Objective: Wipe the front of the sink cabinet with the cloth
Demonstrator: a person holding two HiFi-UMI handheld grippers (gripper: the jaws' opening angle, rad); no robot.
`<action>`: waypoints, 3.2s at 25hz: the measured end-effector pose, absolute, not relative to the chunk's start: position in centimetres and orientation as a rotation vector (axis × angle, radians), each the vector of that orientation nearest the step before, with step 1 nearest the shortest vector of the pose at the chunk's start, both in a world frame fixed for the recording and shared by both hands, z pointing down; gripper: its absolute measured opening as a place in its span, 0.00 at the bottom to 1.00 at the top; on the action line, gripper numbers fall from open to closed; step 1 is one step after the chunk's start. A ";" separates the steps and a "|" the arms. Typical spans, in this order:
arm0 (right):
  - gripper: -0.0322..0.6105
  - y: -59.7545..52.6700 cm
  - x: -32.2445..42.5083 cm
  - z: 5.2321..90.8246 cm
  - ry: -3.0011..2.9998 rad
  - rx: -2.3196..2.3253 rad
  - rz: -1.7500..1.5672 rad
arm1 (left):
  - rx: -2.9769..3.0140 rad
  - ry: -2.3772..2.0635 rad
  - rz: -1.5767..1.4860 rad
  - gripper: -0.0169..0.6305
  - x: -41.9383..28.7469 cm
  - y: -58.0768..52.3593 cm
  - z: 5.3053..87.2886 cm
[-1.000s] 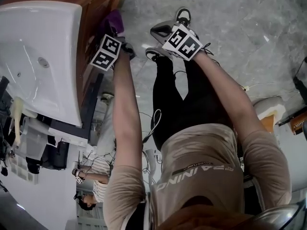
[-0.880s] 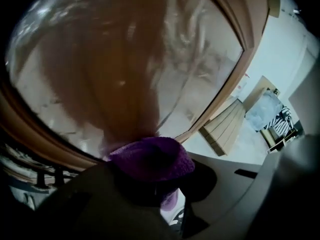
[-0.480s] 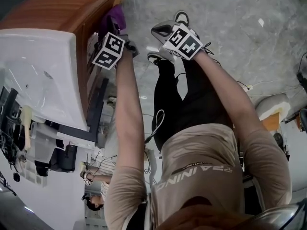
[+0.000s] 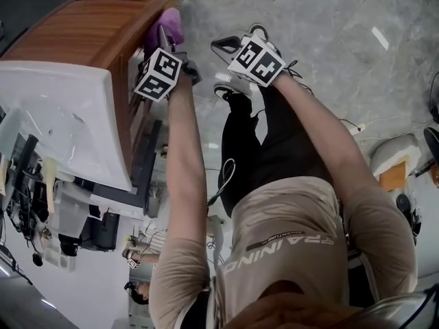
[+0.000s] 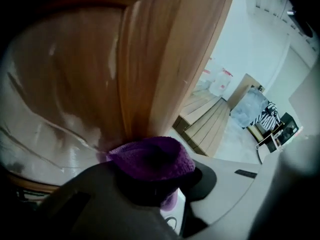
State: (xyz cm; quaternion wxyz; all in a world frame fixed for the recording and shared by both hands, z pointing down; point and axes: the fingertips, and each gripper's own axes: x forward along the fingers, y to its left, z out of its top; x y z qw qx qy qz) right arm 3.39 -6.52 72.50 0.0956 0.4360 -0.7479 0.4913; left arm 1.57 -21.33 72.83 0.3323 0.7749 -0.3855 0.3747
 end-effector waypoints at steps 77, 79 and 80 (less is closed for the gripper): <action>0.07 -5.0 -20.5 7.7 -2.813 0.961 0.073 | 2.517 -1.659 0.003 0.10 -30.6 -4.8 5.6; 0.07 -4.8 -20.8 7.1 -2.821 0.979 0.067 | 2.527 -1.666 0.009 0.10 -31.1 -4.1 5.3; 0.07 -4.7 -21.1 6.7 -2.825 0.989 0.052 | 2.543 -1.685 0.026 0.10 -31.4 -3.8 5.1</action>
